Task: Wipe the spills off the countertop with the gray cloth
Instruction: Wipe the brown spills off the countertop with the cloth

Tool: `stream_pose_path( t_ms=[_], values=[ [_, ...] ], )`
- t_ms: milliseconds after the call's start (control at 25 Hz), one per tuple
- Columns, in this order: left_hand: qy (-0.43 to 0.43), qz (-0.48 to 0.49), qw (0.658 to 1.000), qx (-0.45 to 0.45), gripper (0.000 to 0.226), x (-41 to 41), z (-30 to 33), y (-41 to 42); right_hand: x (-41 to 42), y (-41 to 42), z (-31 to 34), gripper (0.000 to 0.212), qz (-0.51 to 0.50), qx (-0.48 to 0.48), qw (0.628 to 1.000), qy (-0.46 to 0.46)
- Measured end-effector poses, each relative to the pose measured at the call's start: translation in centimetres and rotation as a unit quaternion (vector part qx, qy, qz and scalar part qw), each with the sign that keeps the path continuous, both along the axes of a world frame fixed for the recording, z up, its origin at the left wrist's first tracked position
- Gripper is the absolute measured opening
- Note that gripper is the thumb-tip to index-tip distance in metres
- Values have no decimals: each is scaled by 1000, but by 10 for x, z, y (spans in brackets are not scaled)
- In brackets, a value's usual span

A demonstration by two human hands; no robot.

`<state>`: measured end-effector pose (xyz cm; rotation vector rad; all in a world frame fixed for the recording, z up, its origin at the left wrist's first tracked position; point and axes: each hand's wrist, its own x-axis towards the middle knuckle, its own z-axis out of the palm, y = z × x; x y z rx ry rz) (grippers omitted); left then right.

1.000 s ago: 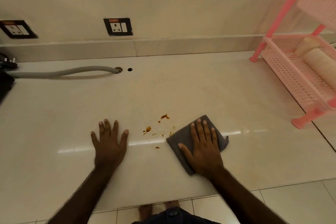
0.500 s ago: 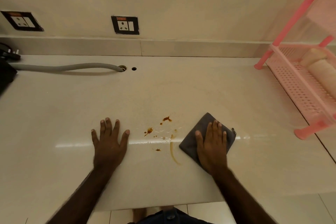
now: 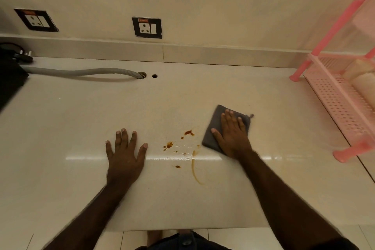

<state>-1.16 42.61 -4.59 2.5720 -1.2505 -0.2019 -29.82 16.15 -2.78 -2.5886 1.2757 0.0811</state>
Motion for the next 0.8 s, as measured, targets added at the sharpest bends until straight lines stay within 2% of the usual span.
stream_pose_path(
  t_ms=[120,240,400,480,560,720,800],
  values=[
    [-8,2,1000,4,80,0,0,-1,25,7,5,107,120,-1,993,7],
    [-3,6,1000,2,80,-1,1,-1,-10,13,8,92,174,-2,985,8],
    [3,6,1000,-3,80,0,2,-2,-79,65,6,91,85,-2,996,1],
    [0,8,1000,-1,79,-1,1,-1,-73,107,7,93,58,12,998,27],
    [-1,7,1000,-7,79,-1,0,-1,-54,131,5,93,72,10,997,32],
    [1,0,1000,-5,80,0,-1,0,-15,78,3,90,77,7,997,-18],
    [3,-2,1000,-11,82,1,-1,0,7,38,3,91,74,10,997,-12]
  ],
)
